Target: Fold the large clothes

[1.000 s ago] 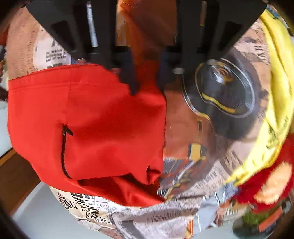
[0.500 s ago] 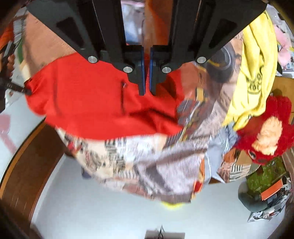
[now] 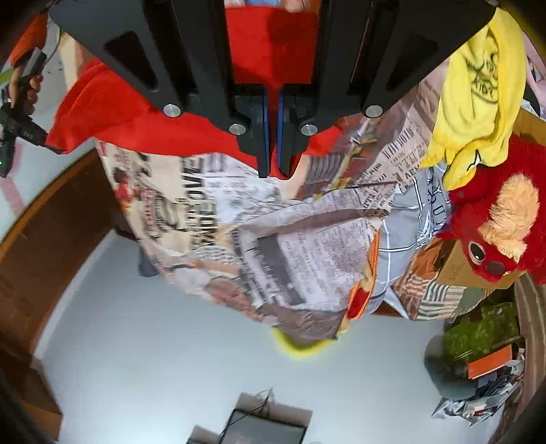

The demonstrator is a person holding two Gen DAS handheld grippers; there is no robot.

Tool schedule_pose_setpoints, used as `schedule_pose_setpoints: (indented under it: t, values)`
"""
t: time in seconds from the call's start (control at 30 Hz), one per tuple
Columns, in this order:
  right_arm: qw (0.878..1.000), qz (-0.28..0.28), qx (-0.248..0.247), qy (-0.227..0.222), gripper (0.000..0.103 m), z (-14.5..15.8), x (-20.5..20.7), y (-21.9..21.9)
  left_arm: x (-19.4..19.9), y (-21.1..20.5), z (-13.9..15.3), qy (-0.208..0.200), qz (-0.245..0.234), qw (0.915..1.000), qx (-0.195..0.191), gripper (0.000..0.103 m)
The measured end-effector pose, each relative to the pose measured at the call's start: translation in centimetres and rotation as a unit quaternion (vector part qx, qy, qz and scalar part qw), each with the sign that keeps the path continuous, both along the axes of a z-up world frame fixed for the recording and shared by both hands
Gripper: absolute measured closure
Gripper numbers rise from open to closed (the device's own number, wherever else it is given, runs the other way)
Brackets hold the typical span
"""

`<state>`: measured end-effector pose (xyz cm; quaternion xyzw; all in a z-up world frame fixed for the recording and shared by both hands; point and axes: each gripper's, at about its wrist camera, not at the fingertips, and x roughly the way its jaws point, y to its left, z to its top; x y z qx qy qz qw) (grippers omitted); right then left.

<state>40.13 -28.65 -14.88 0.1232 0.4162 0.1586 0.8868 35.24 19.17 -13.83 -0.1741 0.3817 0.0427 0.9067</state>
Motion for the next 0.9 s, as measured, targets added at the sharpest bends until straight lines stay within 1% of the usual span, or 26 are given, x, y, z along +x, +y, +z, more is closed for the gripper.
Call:
schedule_pose_setpoints:
  t: [0.07, 0.13, 0.23, 0.33, 0.4, 0.47, 0.5, 0.53, 0.6, 0.67, 0.77, 0.83, 0.9]
  values:
    - [1.000, -0.013, -0.009, 0.014, 0.092, -1.3, 1.9, 0.1, 2.0, 0.2, -2.2, 0.023, 0.011, 0.9994, 0.022, 0.101]
    - [0.999, -0.022, -0.002, 0.038, 0.091, -3.1, 3.6, -0.2, 3.6, 0.3, -4.5, 0.049, 0.027, 0.9976, 0.042, 0.101]
    - [0.998, -0.038, 0.005, 0.059, 0.087, -4.6, 5.1, -0.7, 5.2, 0.8, -7.6, 0.090, 0.035, 0.9947, 0.037, 0.100]
    - [0.997, -0.043, 0.017, 0.064, 0.084, -4.4, 5.6, -1.1, 5.9, 1.2, -9.1, 0.109, 0.034, 0.9922, 0.050, 0.100]
    - [0.997, -0.050, 0.013, 0.056, 0.083, -3.6, 5.5, -1.4, 5.9, 1.0, -9.1, 0.111, 0.029, 0.9919, 0.055, 0.100]
    - [0.997, -0.064, -0.021, 0.030, 0.080, -2.3, 5.1, -1.5, 5.5, 0.6, -8.6, 0.104, 0.018, 0.9928, 0.057, 0.098]
    - [0.997, -0.064, -0.036, 0.015, 0.075, -1.5, 4.7, -1.6, 5.3, 0.3, -8.3, 0.101, 0.012, 0.9930, 0.060, 0.097]
    - [0.997, -0.062, -0.042, 0.007, 0.069, -1.0, 4.5, -1.6, 5.3, -0.1, -7.9, 0.098, 0.004, 0.9932, 0.063, 0.094]
    - [0.997, -0.054, -0.051, -0.009, 0.064, 0.0, 3.7, -1.4, 4.9, -1.3, -7.2, 0.090, -0.014, 0.9931, 0.074, 0.091]
    - [0.998, -0.027, -0.063, -0.016, 0.064, 0.6, 2.6, -0.3, 4.5, -2.8, -6.4, 0.085, -0.033, 0.9921, 0.086, 0.088]
    - [0.997, 0.022, -0.080, -0.008, 0.063, 0.1, 1.2, 2.1, 3.8, -5.6, -5.5, 0.082, -0.072, 0.9890, 0.100, 0.085]
    - [0.994, 0.056, -0.094, -0.007, 0.060, -0.4, 0.0, 4.1, 3.4, -7.3, -5.1, 0.079, -0.095, 0.9868, 0.104, 0.081]
    - [0.990, 0.093, -0.109, -0.008, 0.059, -0.9, -1.3, 6.6, 2.8, -9.1, -4.6, 0.073, -0.116, 0.9845, 0.109, 0.076]
